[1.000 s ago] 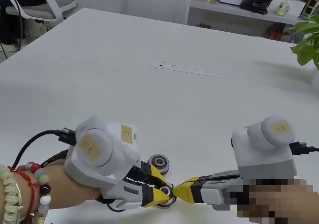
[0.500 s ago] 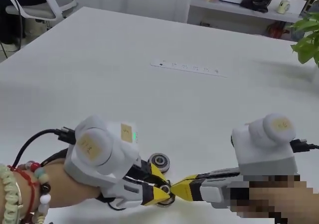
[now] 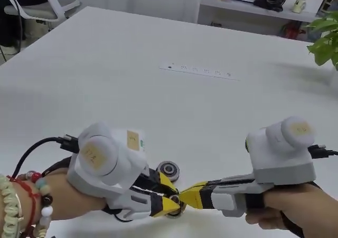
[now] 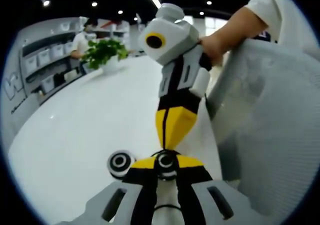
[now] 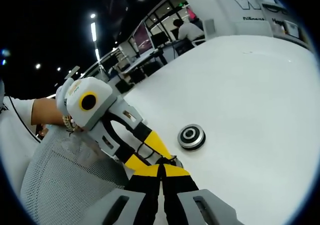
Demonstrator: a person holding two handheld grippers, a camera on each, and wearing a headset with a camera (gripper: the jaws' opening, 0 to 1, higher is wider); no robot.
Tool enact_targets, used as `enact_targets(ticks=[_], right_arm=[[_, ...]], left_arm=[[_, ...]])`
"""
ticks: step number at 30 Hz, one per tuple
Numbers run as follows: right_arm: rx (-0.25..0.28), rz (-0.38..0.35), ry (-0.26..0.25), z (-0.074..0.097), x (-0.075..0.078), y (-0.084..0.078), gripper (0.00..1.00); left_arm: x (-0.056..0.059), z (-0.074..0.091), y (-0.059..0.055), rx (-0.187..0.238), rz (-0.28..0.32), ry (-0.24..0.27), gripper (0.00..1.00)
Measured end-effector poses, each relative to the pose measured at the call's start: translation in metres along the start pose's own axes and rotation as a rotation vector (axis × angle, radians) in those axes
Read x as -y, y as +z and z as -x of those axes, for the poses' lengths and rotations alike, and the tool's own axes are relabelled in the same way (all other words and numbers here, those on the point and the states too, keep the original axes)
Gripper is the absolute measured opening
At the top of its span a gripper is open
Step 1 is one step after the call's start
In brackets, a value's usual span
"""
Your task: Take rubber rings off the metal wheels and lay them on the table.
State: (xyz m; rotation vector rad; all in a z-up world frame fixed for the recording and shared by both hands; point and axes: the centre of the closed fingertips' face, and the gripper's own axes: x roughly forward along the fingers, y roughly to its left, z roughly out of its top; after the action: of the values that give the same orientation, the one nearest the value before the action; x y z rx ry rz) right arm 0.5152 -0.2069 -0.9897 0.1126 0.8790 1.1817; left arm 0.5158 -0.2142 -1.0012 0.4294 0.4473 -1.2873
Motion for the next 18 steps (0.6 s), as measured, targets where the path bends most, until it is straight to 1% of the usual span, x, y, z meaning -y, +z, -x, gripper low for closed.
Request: enact_targets(ticks=[4,7,8,9,11,14,16,18], right_arm=[[-0.003,-0.005,-0.008,0.0,0.002,-0.001,0.0],[-0.028,0.035,-0.049,0.0,0.008,-0.005,0.0],[-0.038,0.048,-0.053,0.0,0.008,-0.006,0.0],[-0.043,0.063,-0.055,0.0,0.009,-0.008,0.0],[-0.054,0.065,-0.061,0.0,0.01,-0.011,0.0],[-0.06,0.072,-0.063,0.0,0.01,-0.012,0.0],[-0.062,0.076,-0.065,0.0,0.01,-0.012,0.0],[-0.06,0.078,-0.064,0.0,0.01,-0.012,0.0]], left_arm=[[0.0,0.0,0.0,0.004,0.0,-0.001,0.14],[0.001,0.001,0.0,0.004,-0.008,-0.004,0.14],[0.001,0.001,0.0,0.005,-0.009,-0.005,0.14],[0.001,0.001,0.0,0.006,-0.013,-0.006,0.14],[0.002,0.001,0.0,0.004,-0.031,-0.008,0.14],[0.004,0.001,0.002,-0.004,-0.072,-0.006,0.14],[0.005,0.001,0.005,0.0,-0.077,-0.012,0.13],[0.006,0.002,0.005,-0.01,-0.083,-0.018,0.15]])
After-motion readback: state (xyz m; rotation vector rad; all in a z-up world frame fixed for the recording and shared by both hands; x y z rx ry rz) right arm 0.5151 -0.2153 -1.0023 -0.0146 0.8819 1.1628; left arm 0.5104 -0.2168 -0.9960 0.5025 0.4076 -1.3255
